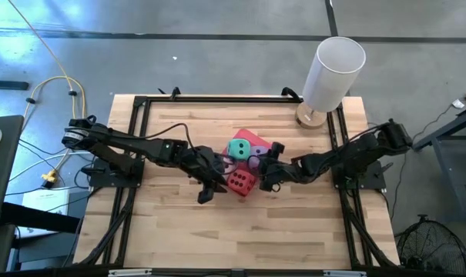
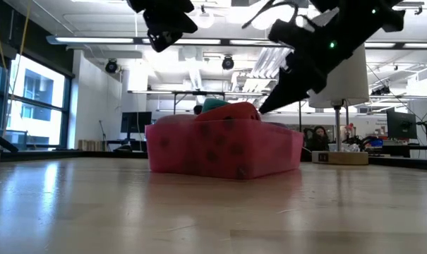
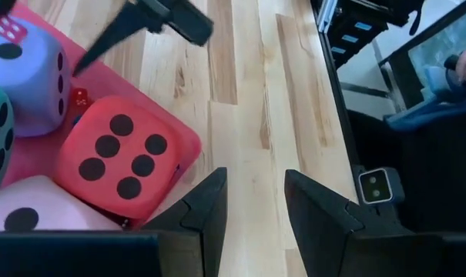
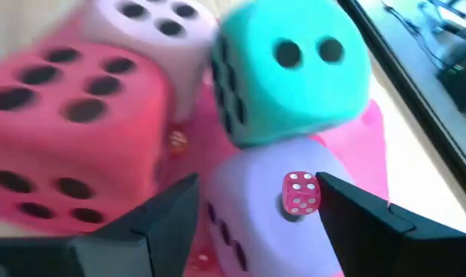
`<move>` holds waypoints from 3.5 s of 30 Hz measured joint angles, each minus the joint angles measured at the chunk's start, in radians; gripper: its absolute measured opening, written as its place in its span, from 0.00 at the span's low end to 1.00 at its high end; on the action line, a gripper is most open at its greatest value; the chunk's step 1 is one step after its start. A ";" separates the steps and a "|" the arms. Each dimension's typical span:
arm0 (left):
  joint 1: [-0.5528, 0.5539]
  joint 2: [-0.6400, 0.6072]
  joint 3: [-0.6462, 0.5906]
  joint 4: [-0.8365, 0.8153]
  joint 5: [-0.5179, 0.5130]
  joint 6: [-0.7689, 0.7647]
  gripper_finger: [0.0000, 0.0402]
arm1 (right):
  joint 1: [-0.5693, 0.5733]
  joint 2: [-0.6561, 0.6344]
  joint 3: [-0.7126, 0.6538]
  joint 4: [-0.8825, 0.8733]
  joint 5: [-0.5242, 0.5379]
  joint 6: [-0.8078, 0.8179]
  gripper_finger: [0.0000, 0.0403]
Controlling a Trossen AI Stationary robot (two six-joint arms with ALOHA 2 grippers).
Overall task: Pick & Place Dice
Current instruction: Put the small pink die into the red bin, then return to Home Position
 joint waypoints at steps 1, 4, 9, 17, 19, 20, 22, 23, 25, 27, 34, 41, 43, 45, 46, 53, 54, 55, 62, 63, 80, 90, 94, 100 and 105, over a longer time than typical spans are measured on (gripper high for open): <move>0.000 0.000 0.000 0.000 0.000 -0.013 0.32 | -0.001 0.001 0.000 -0.011 0.012 0.006 0.61; 0.000 0.000 0.000 0.000 0.000 -0.038 0.32 | -0.002 0.001 0.000 -0.010 0.018 -0.003 0.58; -0.013 0.000 0.000 0.000 -0.001 -0.041 0.32 | 0.011 0.001 0.000 0.057 0.014 -0.066 0.57; -0.059 0.000 0.000 0.000 -0.001 -0.057 0.32 | 0.013 0.001 0.000 0.069 0.014 -0.076 0.58; -0.071 0.000 0.000 0.000 -0.001 -0.059 0.32 | 0.014 0.001 0.000 0.069 0.009 -0.076 0.58; -0.076 0.000 0.000 0.000 -0.001 -0.059 0.32 | 0.016 0.001 0.000 0.069 0.007 -0.076 0.58; -0.083 0.000 0.000 0.000 -0.001 -0.059 0.32 | 0.026 0.001 0.000 0.073 0.002 -0.076 0.58; -0.085 0.000 0.000 0.000 -0.001 -0.059 0.32 | 0.031 0.001 0.000 0.080 -0.001 -0.076 0.58; -0.087 0.000 0.000 0.000 -0.001 -0.056 0.32 | 0.041 0.001 0.000 0.090 -0.017 -0.085 0.58; -0.086 0.000 0.000 0.000 -0.005 -0.042 0.32 | 0.042 0.001 0.000 0.097 -0.054 -0.092 0.58; -0.091 0.000 0.000 0.000 -0.085 -0.033 0.32 | 0.017 0.001 0.000 0.029 -0.156 -0.064 0.58; -0.100 0.000 0.000 0.001 -0.085 -0.033 0.32 | -0.061 0.033 0.001 -0.044 -0.164 -0.005 0.58; -0.100 0.001 0.000 0.000 -0.085 -0.033 0.32 | -0.070 0.034 0.001 -0.040 -0.165 -0.016 0.58; -0.100 0.001 0.000 0.001 -0.085 -0.033 0.32 | -0.069 0.035 0.001 -0.030 -0.167 -0.038 0.58; -0.100 0.001 0.000 0.001 -0.086 -0.033 0.32 | -0.062 0.031 0.000 -0.023 -0.165 -0.051 0.58; -0.128 0.031 0.000 0.024 -0.114 -0.026 0.32 | 0.049 -0.045 0.006 0.059 0.000 -0.138 0.58; -0.131 0.033 0.000 0.032 -0.134 -0.025 0.32 | 0.064 -0.048 0.007 0.092 0.007 -0.138 0.58; -0.131 0.033 0.001 0.029 -0.154 -0.029 0.32 | 0.079 -0.056 0.010 0.103 0.007 -0.135 0.58; -0.052 -0.066 0.010 0.023 -0.214 -0.020 0.32 | 0.203 -0.073 0.006 0.087 -0.070 -0.031 0.58; -0.034 -0.083 0.009 0.017 -0.212 -0.030 0.32 | 0.222 -0.073 0.006 0.089 -0.086 -0.016 0.58; 0.570 -0.111 0.008 0.055 -0.030 -0.004 0.32 | 0.395 -0.073 0.007 0.133 0.023 0.171 0.58; 0.782 0.019 0.007 0.129 0.105 0.057 0.32 | 0.395 -0.073 0.007 0.133 0.018 0.241 0.58; 0.830 0.065 0.008 0.172 0.175 0.058 0.32 | 0.395 -0.073 0.007 0.133 0.018 0.248 0.58; 0.866 0.118 0.008 0.231 0.233 0.057 0.32 | 0.395 -0.073 0.007 0.133 0.018 0.271 0.58; 0.879 0.134 0.007 0.267 0.285 0.048 0.32 | 0.395 -0.073 0.007 0.132 0.018 0.291 0.58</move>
